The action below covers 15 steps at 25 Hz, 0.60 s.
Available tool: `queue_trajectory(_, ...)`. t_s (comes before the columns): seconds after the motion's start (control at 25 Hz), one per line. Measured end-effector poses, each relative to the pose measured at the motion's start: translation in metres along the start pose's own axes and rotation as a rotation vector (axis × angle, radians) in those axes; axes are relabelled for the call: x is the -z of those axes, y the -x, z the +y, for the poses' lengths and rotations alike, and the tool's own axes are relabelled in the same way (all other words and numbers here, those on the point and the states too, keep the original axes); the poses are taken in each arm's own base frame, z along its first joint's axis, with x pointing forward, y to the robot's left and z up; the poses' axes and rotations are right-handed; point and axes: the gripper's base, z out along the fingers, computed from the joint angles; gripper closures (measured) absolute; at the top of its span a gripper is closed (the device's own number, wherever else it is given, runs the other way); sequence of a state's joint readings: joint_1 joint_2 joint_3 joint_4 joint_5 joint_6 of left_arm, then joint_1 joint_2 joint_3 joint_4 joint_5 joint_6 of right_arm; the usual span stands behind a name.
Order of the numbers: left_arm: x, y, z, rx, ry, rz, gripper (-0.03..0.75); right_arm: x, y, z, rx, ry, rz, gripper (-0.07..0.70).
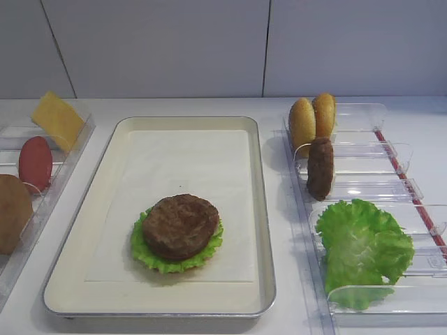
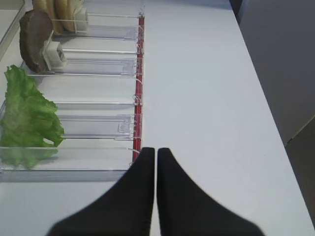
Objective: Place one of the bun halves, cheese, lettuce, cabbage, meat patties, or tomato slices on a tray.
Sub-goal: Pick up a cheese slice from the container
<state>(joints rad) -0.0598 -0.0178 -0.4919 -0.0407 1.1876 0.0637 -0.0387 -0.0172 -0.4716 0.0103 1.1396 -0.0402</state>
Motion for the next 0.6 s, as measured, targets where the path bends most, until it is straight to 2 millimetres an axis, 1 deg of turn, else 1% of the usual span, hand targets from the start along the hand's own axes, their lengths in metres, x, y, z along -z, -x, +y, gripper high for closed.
queue_trajectory(0.12, 0.0, 0.0, 0.0, 0.0, 0.0, 0.0, 0.452, 0.0, 0.0, 0.0, 0.002, 0.0, 0.0, 0.414)
queue_trajectory(0.16, 0.0, 0.0, 0.0, 0.0, 0.0, 0.0, 0.452, 0.0, 0.0, 0.0, 0.002, 0.0, 0.0, 0.428)
queue_trajectory(0.6, 0.0, 0.0, 0.0, 0.0, 0.0, 0.0, 0.452, 0.0, 0.0, 0.0, 0.002, 0.0, 0.0, 0.428)
